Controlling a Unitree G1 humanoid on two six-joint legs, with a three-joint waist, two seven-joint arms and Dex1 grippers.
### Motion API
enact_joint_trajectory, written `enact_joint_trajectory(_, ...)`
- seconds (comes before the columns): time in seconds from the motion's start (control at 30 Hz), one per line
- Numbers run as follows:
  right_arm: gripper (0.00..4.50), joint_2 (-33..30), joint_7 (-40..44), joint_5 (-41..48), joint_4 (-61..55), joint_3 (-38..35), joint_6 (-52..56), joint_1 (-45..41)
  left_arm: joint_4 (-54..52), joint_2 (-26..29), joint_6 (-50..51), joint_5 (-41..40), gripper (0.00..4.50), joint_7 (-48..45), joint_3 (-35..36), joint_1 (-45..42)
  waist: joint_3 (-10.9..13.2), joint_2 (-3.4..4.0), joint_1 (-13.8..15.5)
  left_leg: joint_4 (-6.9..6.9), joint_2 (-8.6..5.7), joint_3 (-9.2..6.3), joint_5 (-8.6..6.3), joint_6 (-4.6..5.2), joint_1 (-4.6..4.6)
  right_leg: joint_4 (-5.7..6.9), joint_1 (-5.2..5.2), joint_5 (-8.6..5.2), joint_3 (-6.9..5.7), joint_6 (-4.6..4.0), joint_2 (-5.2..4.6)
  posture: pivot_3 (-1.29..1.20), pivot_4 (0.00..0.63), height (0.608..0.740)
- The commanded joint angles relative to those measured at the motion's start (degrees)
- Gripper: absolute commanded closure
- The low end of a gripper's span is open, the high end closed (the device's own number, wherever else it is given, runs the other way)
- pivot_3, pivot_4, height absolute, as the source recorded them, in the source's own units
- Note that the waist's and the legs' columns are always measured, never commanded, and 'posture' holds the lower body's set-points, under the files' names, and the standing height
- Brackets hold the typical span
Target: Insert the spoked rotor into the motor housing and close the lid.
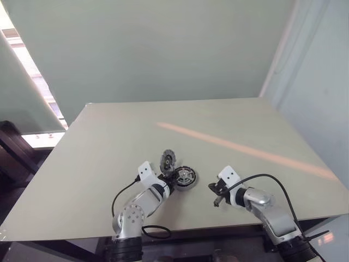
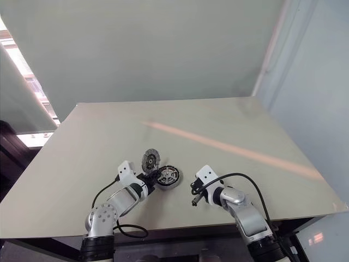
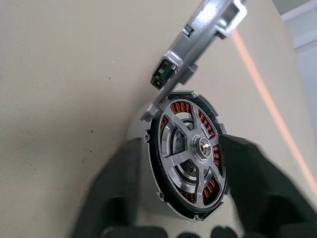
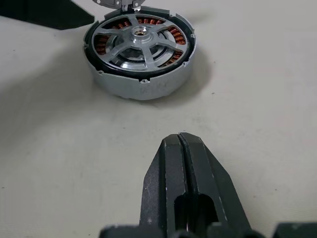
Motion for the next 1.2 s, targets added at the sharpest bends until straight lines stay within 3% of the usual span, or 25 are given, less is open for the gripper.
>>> enact_joint_trajectory(0.03, 4.5, 0.26, -0.1, 0.62, -1.91, -0.82, -1.11, -0.86, -3.62, -2.44, 1.46, -0.95, 0.55, 0.32, -0.78, -0.96, 0.0, 0.0, 0.0, 0.0, 0.0, 0.0, 0.0, 0.0, 0.0, 0.0, 0.0, 0.0, 0.0, 0.0, 0.0, 0.0, 0.0, 0.74)
enact_joint_trajectory(0.07, 4.5, 0.26, -0.11, 0.64, -1.9, -0.85, -1.13, -0.87, -4.91, -1.66, 2.3, -0.97, 0.24, -0.12, -1.35, -0.75, 0.0, 0.0, 0.0, 0.0, 0.0, 0.0, 0.0, 0.0, 0.0, 0.0, 0.0, 0.0, 0.0, 0.0, 0.0, 0.0, 0.0, 0.74)
enact_joint_trajectory(0.4, 4.5, 0.6, -0.54, 0.89, -1.53, -1.42, -1.92, -0.88, -17.08, 9.67, 10.06, -3.84, 0.24, -11.21, -3.55, 3.25, 0.0, 0.02, -0.04, -0.03, 0.04, -0.01, 0.0, -0.01, 0.05, 0.05, -0.01, -0.03, 0.0, -0.06, 0.04, 0.0, 0.0, 0.74)
enact_joint_trajectory(0.63, 4.5, 8.34, -5.02, 3.42, 0.19, -4.6, -7.56, -2.6, -17.72, 22.09, -8.3, 7.61, 0.24, -33.74, -4.5, 9.97, 0.02, 0.1, -0.04, -0.06, 0.1, 0.08, 0.0, -0.02, 0.09, 0.06, -0.03, -0.05, 0.06, -0.1, 0.09, 0.0, 0.0, 0.74)
enact_joint_trajectory(0.83, 4.5, 14.84, -6.84, 0.91, 8.12, -1.14, -9.78, -8.67, -10.38, 22.95, -20.57, 16.24, 0.24, -35.98, -0.34, 11.39, 0.02, 0.11, -0.04, -0.04, 0.12, 0.14, 0.0, -0.02, 0.15, 0.06, -0.01, -0.04, 0.12, -0.1, 0.09, 0.0, 0.0, 0.74)
enact_joint_trajectory(1.2, 4.5, 17.5, -6.64, -4.47, 31.45, 2.6, -15.3, -17.51, -9.42, 20.58, -24.13, 18.6, 0.24, -36.89, 0.93, 12.15, 0.01, 0.12, -0.03, -0.12, 0.1, 0.09, 0.0, 0.0, 0.14, 0.04, -0.04, 0.08, 0.13, -0.07, 0.1, 0.0, 0.0, 0.74)
